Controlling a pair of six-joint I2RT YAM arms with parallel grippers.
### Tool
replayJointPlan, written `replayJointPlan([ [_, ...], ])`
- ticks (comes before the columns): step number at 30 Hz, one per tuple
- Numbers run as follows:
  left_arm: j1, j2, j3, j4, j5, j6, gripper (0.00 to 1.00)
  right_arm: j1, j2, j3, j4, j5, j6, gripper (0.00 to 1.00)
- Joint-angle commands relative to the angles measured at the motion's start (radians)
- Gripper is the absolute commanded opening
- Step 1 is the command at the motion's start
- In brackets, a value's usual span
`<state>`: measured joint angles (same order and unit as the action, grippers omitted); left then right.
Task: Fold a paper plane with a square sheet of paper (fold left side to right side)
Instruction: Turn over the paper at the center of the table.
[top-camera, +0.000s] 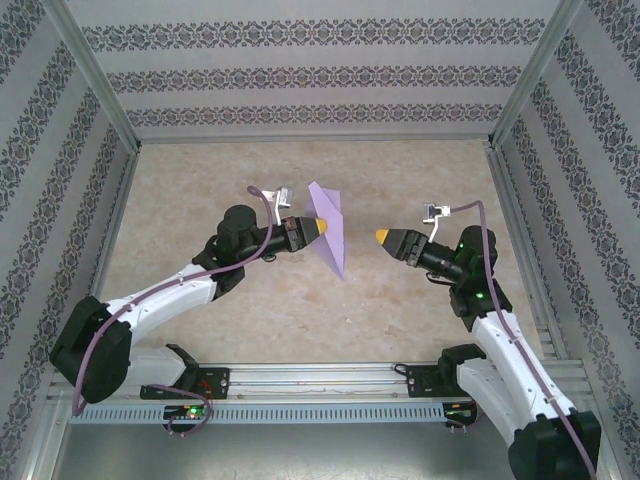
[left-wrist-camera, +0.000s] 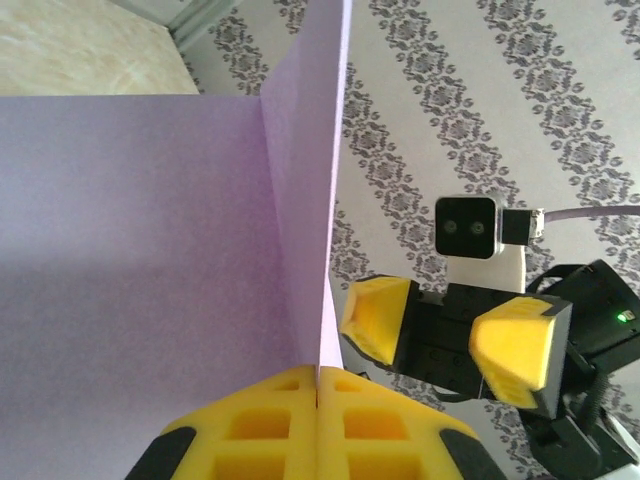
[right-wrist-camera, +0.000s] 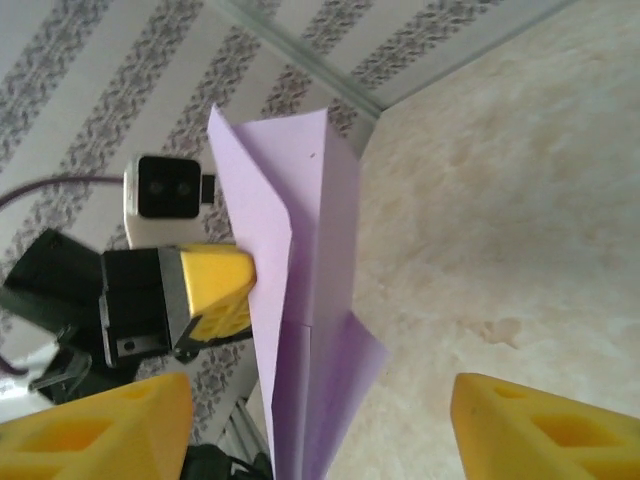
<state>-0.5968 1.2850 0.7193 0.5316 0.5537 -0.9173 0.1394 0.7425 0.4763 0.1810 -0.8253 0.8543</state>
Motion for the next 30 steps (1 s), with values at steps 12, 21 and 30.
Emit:
replayJointPlan([
  [12, -0.014, 0.022, -0.027, 0.145, 0.019, -0.046, 0.0, 0.039, -0.054, -0.108, 0.067, -0.071, 0.087, 0.98],
  [21, -0.037, 0.078, -0.013, 0.207, 0.045, -0.08, 0.0, 0.222, 0.102, -0.068, 0.226, -0.012, 0.102, 0.98],
  [30, -0.055, 0.094, -0.005, 0.22, 0.048, -0.084, 0.0, 0.267, 0.197, -0.04, 0.262, 0.003, 0.118, 0.93],
])
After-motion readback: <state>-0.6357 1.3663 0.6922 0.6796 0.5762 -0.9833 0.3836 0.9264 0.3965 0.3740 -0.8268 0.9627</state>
